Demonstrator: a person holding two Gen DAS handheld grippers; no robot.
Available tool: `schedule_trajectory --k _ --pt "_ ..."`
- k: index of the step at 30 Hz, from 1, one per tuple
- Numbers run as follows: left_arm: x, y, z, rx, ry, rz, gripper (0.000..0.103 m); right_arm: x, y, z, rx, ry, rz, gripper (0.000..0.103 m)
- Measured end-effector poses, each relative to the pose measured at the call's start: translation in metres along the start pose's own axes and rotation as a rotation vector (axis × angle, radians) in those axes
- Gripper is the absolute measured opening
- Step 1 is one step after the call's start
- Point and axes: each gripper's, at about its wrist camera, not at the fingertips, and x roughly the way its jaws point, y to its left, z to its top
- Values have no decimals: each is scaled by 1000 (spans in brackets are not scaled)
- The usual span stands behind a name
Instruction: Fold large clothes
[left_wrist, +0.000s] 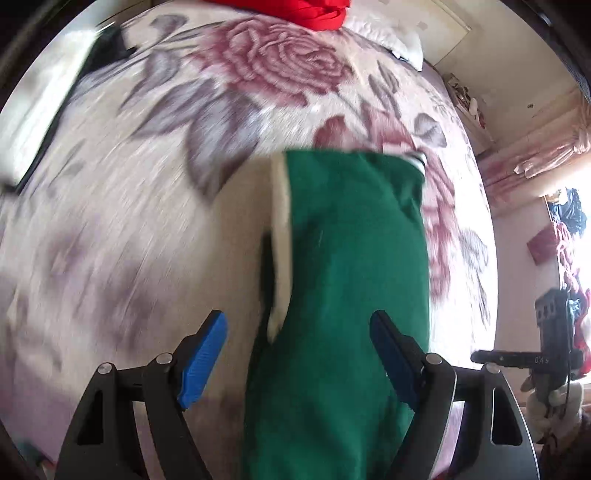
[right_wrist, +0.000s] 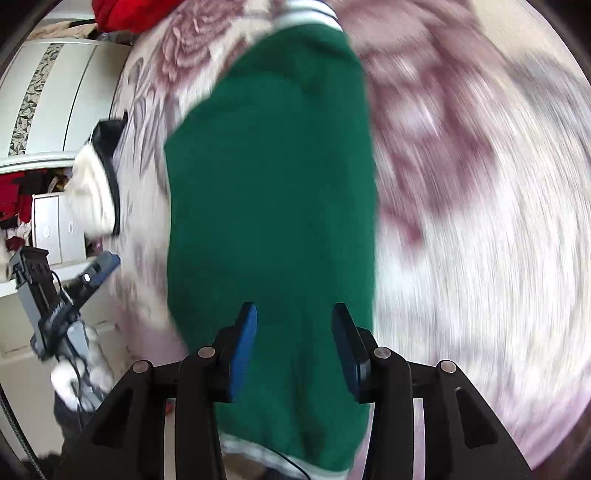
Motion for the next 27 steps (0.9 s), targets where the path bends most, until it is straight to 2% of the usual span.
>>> schedule_trajectory --k 2,5,7,10,13,14,15,16,17,18,20,23,27 --pt "-9 10 -35 -22 51 17 79 -2 -20 -53 60 34 -18 45" --pt "-3 31 -96 -93 163 -3 79 13 -42 -116 135 78 -22 63" --pt "13 46 -147 -180 265 -37 79 29 -62 -155 201 115 -14 65" --pt "34 52 -205 -252 338 -95 79 72 -78 -186 242 172 -8 65" --pt "51 47 -238 -264 343 -66 75 108 -91 -212 277 230 23 65" --pt "53 46 -243 -263 332 -60 71 120 -93 -218 282 251 42 65" --pt "53 44 -246 -251 301 -45 43 130 -95 -222 286 262 53 64" --pt "53 42 -246 -241 288 -1 30 137 -96 -228 280 253 50 56" --pt "50 42 -247 -242 273 2 28 140 -95 -233 268 234 27 18" --pt "46 42 -246 -252 250 -23 22 142 -94 -236 266 223 24 17" --pt "34 41 -243 -260 221 -46 21 135 -93 -246 272 185 31 10" --pt "18 33 -239 -246 198 -69 20 119 -88 -261 282 146 60 7" --pt "16 36 -236 -235 189 -42 20 106 -82 -279 264 141 84 6"
